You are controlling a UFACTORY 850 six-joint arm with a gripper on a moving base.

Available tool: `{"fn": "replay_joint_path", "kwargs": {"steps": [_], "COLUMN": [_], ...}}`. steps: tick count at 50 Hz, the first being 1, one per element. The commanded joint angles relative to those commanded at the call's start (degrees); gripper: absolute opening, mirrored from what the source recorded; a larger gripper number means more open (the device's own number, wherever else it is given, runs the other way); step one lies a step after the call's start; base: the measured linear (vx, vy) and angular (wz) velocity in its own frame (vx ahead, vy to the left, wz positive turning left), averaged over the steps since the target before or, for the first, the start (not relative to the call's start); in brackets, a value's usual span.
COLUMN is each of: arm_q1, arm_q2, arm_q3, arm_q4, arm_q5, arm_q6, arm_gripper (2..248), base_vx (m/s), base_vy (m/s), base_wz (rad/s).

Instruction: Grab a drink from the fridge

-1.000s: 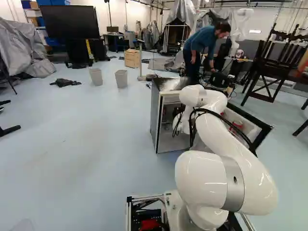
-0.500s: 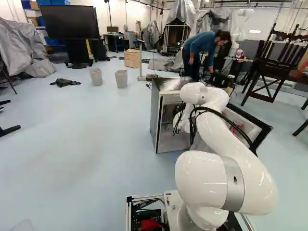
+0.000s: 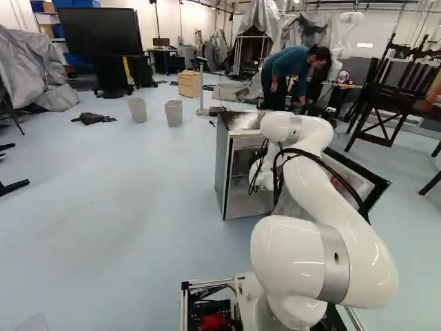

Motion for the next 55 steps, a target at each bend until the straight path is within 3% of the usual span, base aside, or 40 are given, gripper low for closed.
{"fn": "replay_joint_path", "kwargs": {"steps": [24,55], "arm_q1": [-0.62,-1.40], "arm_q2": [5.51,16.76], "arm_q3": [9.88,24.58], "arm_q4": [0.00,0.00], "arm_q5": [0.00,0.00], "arm_q6": [0.00,0.00], "arm_gripper": [96,96], "base_vx": [0.000,0.000], "base_vy": [0.000,0.000], "base_wz": [0.000,0.000]}}
